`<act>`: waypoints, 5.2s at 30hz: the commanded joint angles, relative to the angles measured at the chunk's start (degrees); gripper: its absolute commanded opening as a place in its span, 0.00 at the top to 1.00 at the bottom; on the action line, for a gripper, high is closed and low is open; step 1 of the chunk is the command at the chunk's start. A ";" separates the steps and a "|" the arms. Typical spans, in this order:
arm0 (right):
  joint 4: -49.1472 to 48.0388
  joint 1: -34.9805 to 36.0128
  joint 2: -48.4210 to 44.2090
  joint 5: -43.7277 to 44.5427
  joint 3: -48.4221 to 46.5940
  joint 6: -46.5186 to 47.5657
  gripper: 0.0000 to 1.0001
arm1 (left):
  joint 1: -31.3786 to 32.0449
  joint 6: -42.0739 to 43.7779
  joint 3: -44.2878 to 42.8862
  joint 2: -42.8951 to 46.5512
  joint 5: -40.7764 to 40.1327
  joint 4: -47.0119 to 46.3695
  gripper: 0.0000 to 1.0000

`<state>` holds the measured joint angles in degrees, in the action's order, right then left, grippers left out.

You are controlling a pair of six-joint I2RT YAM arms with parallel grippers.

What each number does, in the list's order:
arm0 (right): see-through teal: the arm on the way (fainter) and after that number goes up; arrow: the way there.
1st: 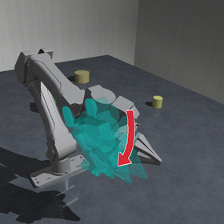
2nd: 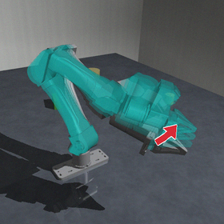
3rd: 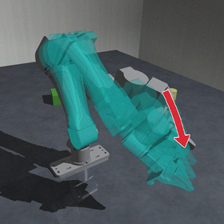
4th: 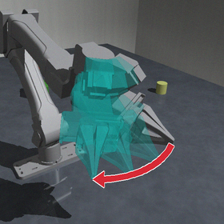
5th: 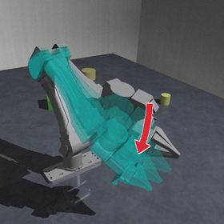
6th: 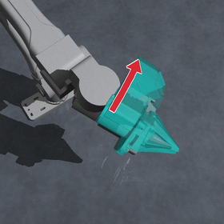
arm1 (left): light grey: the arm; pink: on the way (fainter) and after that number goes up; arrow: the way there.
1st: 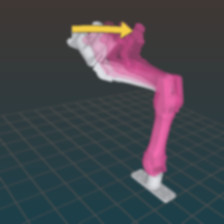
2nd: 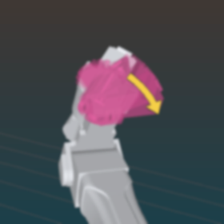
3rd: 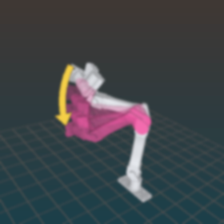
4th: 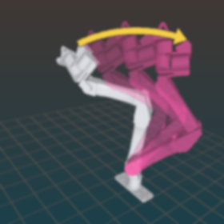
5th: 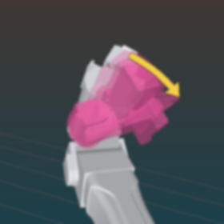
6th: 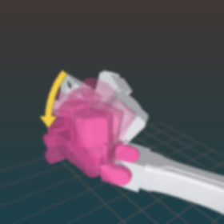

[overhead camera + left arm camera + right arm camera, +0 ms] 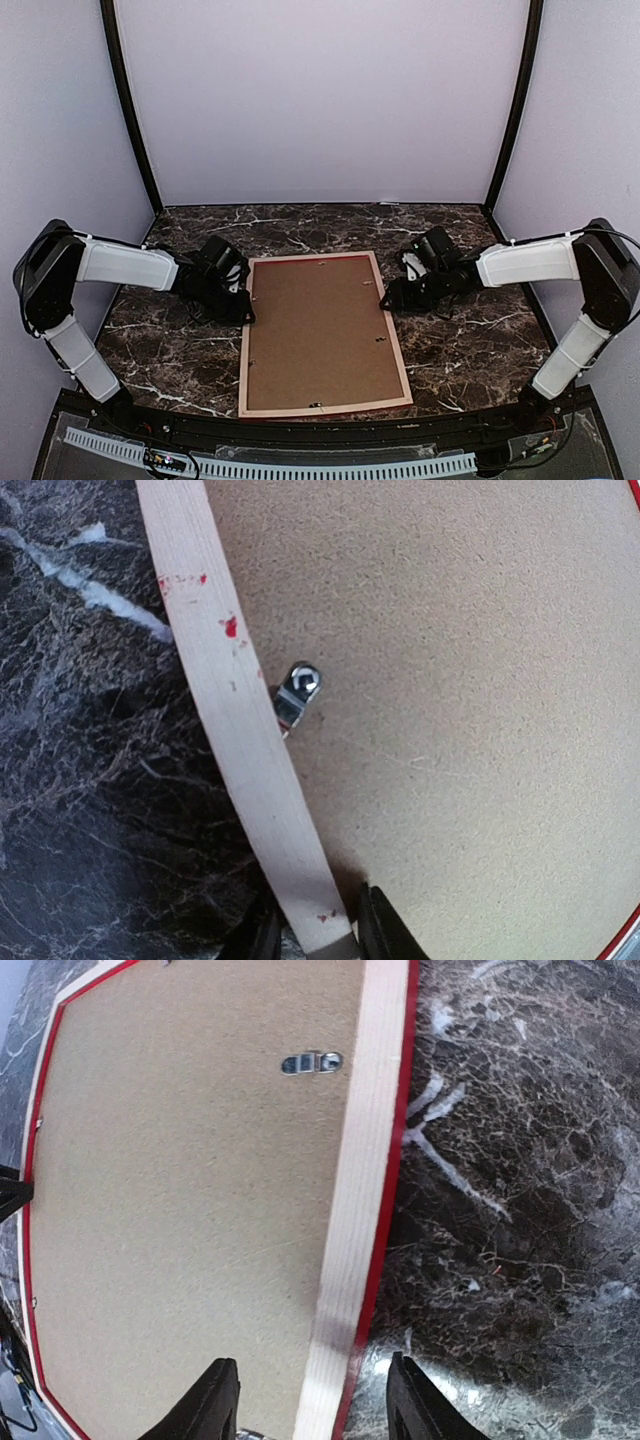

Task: Put the photo into the frame
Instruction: Press the fastener onto the backboard.

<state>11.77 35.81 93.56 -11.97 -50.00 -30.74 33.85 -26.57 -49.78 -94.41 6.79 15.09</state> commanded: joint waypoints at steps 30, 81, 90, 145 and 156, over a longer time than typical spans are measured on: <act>7.00 13.32 2.21 14.98 0.09 -4.30 0.43 | -0.36 -1.21 -0.76 -0.69 -2.05 0.43 0.76; 16.78 15.63 -0.92 15.43 0.86 9.69 0.66 | -0.36 -1.29 -1.22 -1.08 -3.36 1.99 0.76; 15.33 13.56 -2.04 13.17 1.42 10.82 0.68 | -0.43 -1.29 -1.14 -0.71 -3.30 2.17 0.76; 10.95 -1.37 18.97 12.97 -22.61 12.99 0.42 | 4.50 -4.07 -1.90 -2.98 -3.34 0.40 0.78; 14.81 -1.45 19.63 12.72 -23.43 17.42 0.42 | 4.56 -4.50 -1.77 -3.15 -3.79 0.74 0.78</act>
<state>22.72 34.33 111.87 0.75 -72.75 -16.34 37.76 -31.24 -51.62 -96.09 2.50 13.80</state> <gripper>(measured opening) 0.578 0.226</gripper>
